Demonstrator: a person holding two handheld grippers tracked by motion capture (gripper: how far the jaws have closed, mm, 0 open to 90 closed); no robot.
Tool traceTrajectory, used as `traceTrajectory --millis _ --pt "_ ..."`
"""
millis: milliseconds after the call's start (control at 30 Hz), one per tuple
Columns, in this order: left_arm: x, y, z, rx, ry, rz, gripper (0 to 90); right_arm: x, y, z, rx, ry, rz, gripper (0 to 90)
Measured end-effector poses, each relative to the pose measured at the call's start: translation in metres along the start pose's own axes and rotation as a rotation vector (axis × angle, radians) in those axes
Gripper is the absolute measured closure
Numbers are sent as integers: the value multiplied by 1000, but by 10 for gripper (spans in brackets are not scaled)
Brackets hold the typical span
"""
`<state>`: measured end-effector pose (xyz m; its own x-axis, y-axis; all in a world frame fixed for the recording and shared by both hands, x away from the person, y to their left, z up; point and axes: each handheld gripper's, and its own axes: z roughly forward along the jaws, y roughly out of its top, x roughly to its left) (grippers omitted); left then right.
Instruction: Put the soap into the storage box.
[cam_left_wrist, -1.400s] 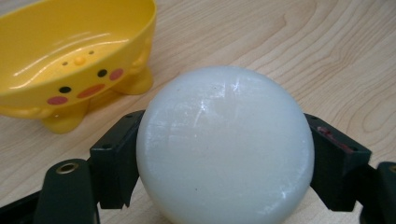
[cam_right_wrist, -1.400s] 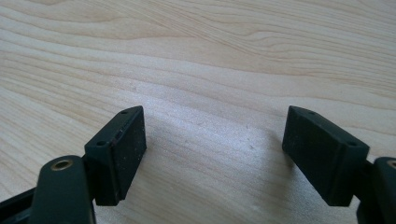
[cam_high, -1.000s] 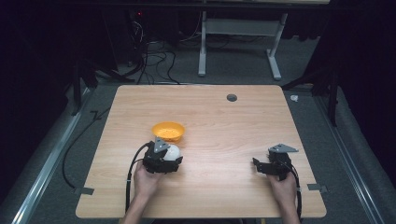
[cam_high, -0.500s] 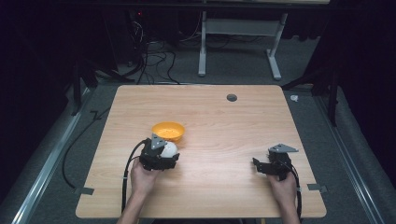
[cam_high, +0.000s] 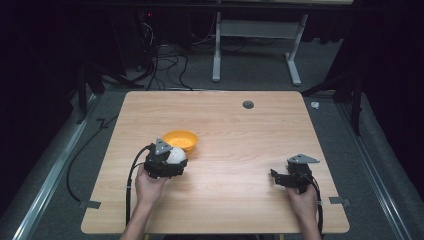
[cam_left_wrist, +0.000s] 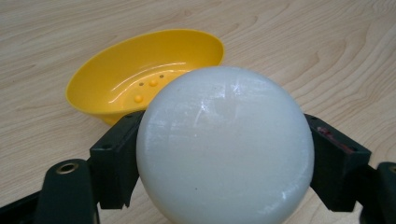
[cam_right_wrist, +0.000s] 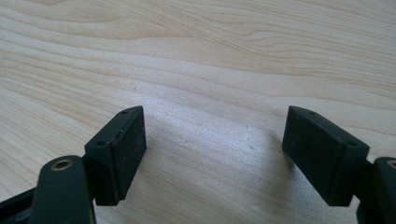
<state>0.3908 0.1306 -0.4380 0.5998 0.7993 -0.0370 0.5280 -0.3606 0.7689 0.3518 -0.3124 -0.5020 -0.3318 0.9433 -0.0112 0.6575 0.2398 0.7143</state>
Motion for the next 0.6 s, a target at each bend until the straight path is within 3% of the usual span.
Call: traceTrajectory --millis 167,600 --pt "5 1 0 7 6 -18 233 0 0 0 0 0 1 225" --pt "8 16 -3 3 25 -7 233 0 0 0 1 1 1 225"
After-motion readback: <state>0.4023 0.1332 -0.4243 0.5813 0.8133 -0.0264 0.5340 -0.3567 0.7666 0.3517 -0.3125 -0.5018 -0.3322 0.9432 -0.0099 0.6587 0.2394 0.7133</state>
